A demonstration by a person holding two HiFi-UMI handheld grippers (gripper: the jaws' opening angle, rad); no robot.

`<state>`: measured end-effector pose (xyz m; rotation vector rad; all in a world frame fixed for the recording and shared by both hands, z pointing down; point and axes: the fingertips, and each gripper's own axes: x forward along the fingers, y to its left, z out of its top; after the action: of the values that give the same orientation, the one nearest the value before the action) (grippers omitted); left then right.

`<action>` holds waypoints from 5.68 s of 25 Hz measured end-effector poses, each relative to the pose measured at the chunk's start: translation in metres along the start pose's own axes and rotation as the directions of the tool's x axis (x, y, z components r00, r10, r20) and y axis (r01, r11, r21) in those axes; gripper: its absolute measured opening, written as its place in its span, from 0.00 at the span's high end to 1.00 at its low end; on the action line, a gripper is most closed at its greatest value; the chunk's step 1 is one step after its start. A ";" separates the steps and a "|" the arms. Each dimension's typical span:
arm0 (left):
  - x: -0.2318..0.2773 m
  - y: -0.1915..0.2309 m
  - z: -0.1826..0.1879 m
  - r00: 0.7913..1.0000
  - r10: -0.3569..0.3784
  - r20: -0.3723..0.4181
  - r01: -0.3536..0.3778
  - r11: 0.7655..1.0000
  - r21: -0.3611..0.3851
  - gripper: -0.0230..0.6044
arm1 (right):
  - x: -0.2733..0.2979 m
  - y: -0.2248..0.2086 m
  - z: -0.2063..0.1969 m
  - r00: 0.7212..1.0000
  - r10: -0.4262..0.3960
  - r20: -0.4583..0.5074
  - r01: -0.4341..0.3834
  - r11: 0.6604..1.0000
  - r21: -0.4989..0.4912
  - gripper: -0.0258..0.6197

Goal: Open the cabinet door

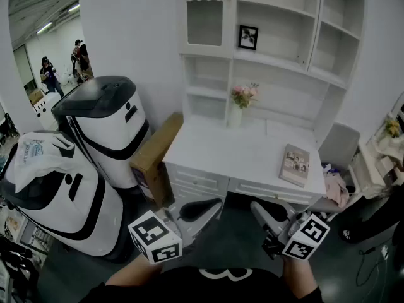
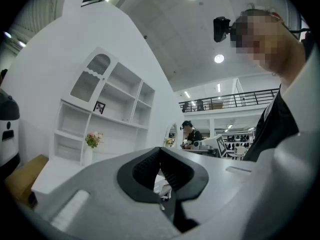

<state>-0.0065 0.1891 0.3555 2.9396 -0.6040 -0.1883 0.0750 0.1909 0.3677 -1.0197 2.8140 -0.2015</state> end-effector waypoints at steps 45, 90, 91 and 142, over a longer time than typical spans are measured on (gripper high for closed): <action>0.175 0.278 -0.010 0.996 0.086 -0.029 -0.087 0.995 -0.039 0.95 | 0.168 -0.287 -0.002 0.995 0.095 -0.027 -0.093 0.993 0.075 0.96; 0.378 0.463 0.393 0.967 0.062 0.248 -0.239 0.563 0.791 0.70 | 0.242 -0.426 0.236 0.992 -0.072 0.108 0.107 0.925 -0.366 0.96; 0.382 0.468 0.400 0.963 0.077 0.258 -0.258 0.534 0.805 0.68 | 0.243 -0.427 0.239 0.990 -0.082 0.112 0.117 0.923 -0.367 0.96; 0.392 0.497 0.472 0.952 0.083 0.296 -0.296 0.510 0.808 0.84 | 0.287 -0.399 0.211 0.980 -0.181 0.077 0.197 0.913 -0.358 0.96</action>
<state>0.0906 -0.4708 -0.0685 3.7608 -1.4149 -0.2545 0.1432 -0.3138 0.2051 -1.3547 2.7701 0.3352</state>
